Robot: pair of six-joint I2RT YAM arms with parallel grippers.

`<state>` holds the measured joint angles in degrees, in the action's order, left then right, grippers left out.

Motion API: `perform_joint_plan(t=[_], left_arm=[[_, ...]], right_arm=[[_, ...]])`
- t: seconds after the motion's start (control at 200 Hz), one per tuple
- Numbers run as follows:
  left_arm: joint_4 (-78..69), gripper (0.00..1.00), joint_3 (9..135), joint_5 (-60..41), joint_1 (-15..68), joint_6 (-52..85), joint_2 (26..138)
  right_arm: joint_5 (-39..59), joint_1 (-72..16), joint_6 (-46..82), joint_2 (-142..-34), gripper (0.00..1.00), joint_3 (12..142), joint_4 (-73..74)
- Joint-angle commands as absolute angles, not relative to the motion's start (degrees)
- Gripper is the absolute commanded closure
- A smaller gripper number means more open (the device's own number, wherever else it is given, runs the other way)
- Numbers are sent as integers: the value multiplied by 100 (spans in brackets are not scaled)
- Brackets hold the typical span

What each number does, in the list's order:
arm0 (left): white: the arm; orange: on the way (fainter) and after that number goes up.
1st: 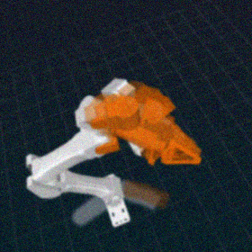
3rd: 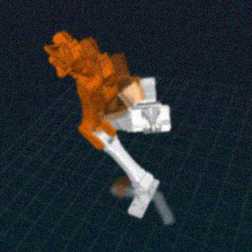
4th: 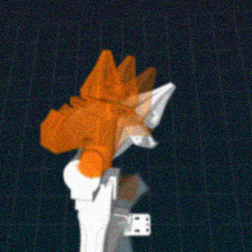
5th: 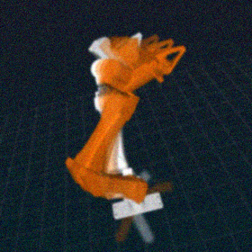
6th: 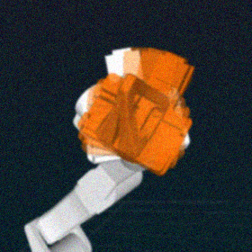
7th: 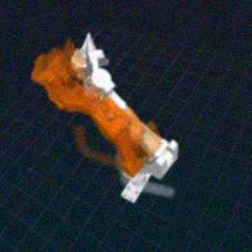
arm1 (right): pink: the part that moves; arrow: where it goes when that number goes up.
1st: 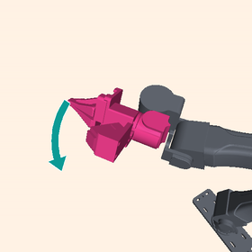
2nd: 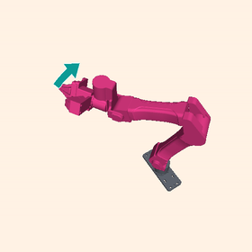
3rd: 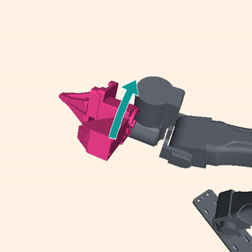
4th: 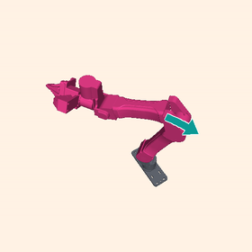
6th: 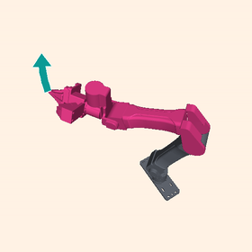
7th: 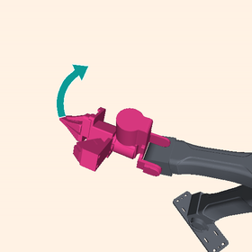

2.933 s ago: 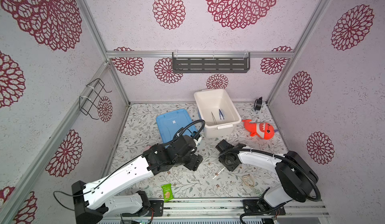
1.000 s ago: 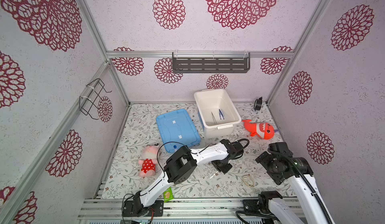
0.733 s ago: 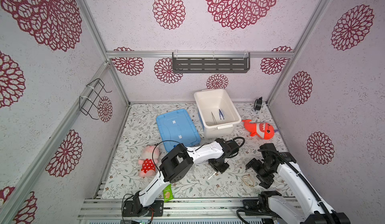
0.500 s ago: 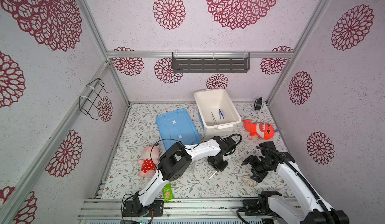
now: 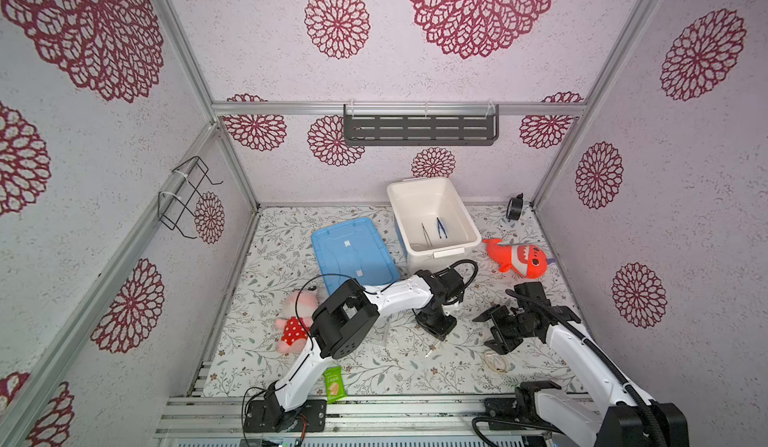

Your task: Organize the chemistry lab equipment

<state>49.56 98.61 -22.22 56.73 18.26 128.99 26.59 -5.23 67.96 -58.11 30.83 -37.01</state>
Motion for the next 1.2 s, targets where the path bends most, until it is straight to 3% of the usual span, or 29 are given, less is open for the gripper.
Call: perform_joint_plan(t=[0.0, 0.716, 1.086, 1.191], left_arm=[[4670, 99, 9809, -2652, 5568, 1849, 12689], [4068, 100, 9669, -3302, 5433, 2108, 12684], [3844, 100, 9594, -3387, 5441, 2208, 12657], [3830, 100, 9585, -3402, 5437, 2232, 12658]], right_arm=[[2856, -517, 7015, -5907, 30, 2886, -3270], [2558, -861, 6510, -6695, 28, 2813, -1471], [2616, -860, 5629, -7316, 44, 2569, -571], [2743, -865, 5713, -7413, 43, 2531, -175]])
